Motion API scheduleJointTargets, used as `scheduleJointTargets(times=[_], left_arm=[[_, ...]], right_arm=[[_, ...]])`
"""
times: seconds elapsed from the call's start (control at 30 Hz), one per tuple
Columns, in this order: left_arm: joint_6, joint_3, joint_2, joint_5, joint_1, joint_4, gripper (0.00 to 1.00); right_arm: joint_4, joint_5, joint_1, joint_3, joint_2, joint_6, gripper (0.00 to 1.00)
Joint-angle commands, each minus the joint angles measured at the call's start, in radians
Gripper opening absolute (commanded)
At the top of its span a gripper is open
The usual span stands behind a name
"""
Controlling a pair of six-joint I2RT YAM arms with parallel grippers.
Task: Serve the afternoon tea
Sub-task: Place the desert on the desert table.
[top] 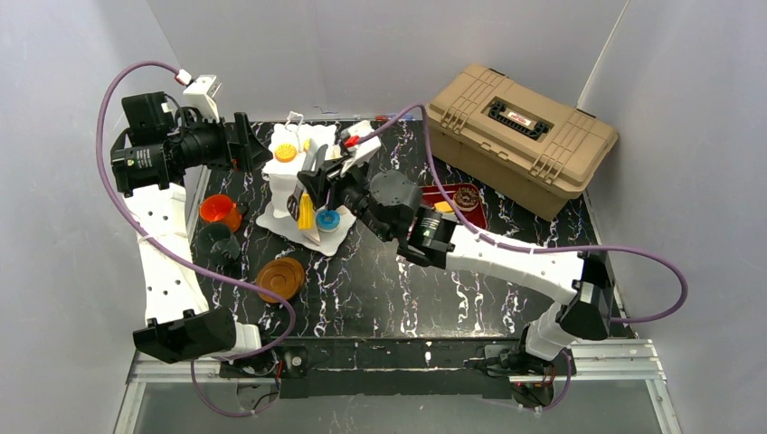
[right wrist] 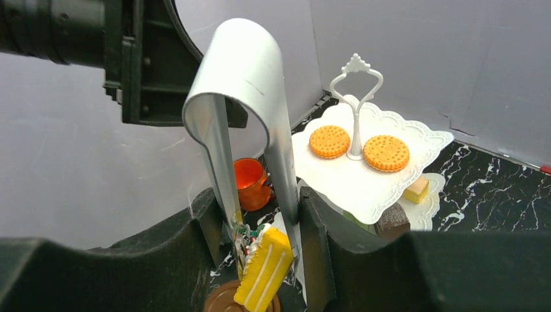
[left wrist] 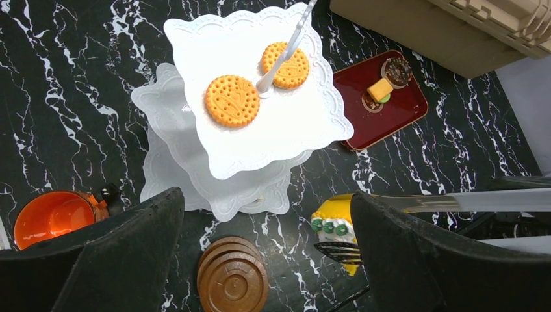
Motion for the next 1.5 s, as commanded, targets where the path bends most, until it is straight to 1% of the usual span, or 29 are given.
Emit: scheduleJointTargets(times=[0.0, 0.33, 0.47, 0.73, 0.9, 1.0, 1.2, 1.33, 1.47], left_arm=[[0.009, 0.019, -0.020, 0.032, 0.009, -0.013, 0.98], [0.023, 0.020, -0.019, 0.042, 0.027, -0.014, 0.98], [0.024, 0.022, -0.015, 0.053, 0.038, -0.015, 0.98], [0.018, 0.005, -0.012, 0.070, 0.043, -0.013, 0.98], [0.016, -0.008, -0.016, 0.074, 0.044, -0.006, 0.98], [0.017, -0.015, -0.019, 0.076, 0.044, -0.005, 0.98], [0.019, -0.045, -0.027, 0.084, 0.045, 0.005, 0.98], [0.015, -0.052, -0.028, 0.095, 0.047, 0.007, 0.98], [0.013, -0.056, -0.033, 0.098, 0.047, 0.011, 0.98]], right_arm=[[0.120, -0.009, -0.003, 0.002, 0.059, -0.019, 0.01], [0.381, 0.026, -0.001, 0.011, 0.232, -0.148, 0.01], [0.547, 0.081, -0.001, -0.052, 0.263, -0.201, 0.01], [0.704, 0.159, -0.001, -0.093, 0.274, -0.201, 0.01], [0.842, 0.252, 0.000, -0.125, 0.305, -0.190, 0.01], [0.938, 0.345, 0.003, -0.149, 0.336, -0.176, 0.02], [1.027, 0.414, 0.003, -0.147, 0.390, -0.182, 0.14], [1.062, 0.435, 0.005, -0.147, 0.407, -0.189, 0.31], [1.072, 0.446, 0.006, -0.163, 0.402, -0.183, 0.43]])
